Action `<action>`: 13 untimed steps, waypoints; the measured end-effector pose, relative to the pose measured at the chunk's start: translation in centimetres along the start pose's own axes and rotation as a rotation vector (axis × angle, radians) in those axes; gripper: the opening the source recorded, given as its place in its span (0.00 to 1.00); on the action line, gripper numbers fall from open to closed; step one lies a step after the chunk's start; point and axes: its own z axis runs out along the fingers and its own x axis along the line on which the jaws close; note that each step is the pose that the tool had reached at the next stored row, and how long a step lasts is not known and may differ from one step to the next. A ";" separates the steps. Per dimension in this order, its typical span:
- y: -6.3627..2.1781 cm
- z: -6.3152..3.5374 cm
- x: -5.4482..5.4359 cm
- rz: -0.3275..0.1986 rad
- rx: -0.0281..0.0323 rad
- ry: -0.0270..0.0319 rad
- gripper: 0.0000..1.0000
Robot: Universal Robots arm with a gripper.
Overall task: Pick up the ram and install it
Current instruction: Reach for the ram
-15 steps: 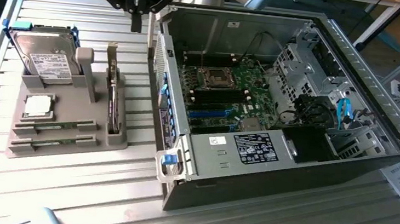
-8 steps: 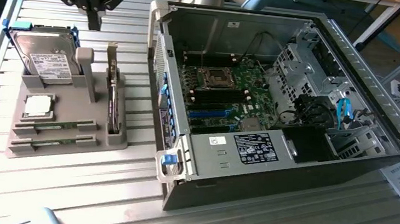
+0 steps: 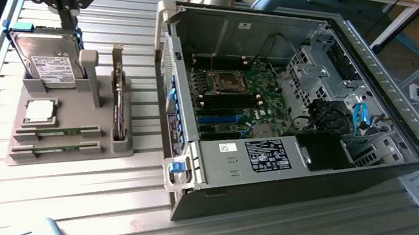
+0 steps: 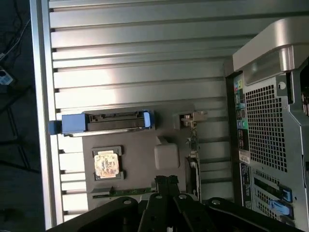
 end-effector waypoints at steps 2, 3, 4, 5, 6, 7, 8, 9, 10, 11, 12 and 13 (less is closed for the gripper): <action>-0.07 0.00 0.9 0.000 -0.0001 -0.0001 0.11; -0.10 -0.02 1.4 0.000 0.0001 0.0001 0.11; -0.14 -0.01 1.8 0.000 0.0000 0.0000 0.11; -0.17 -0.01 2.3 0.000 0.0000 -0.0001 0.11; -0.21 -0.01 2.7 0.000 -0.0001 -0.0002 0.11; -0.24 -0.03 3.2 0.000 0.0001 0.0001 0.11; -0.26 -0.02 3.5 0.000 0.0000 -0.0001 0.11; -0.27 -0.03 3.6 0.000 0.0000 0.0000 0.11; -0.27 -0.02 3.6 0.000 0.0000 -0.0001 0.11; -0.27 -0.02 3.6 0.000 -0.0001 -0.0001 0.11; -0.27 -0.02 3.6 0.000 -0.0001 -0.0001 0.11; -0.27 -0.02 3.6 0.000 -0.0001 -0.0001 0.11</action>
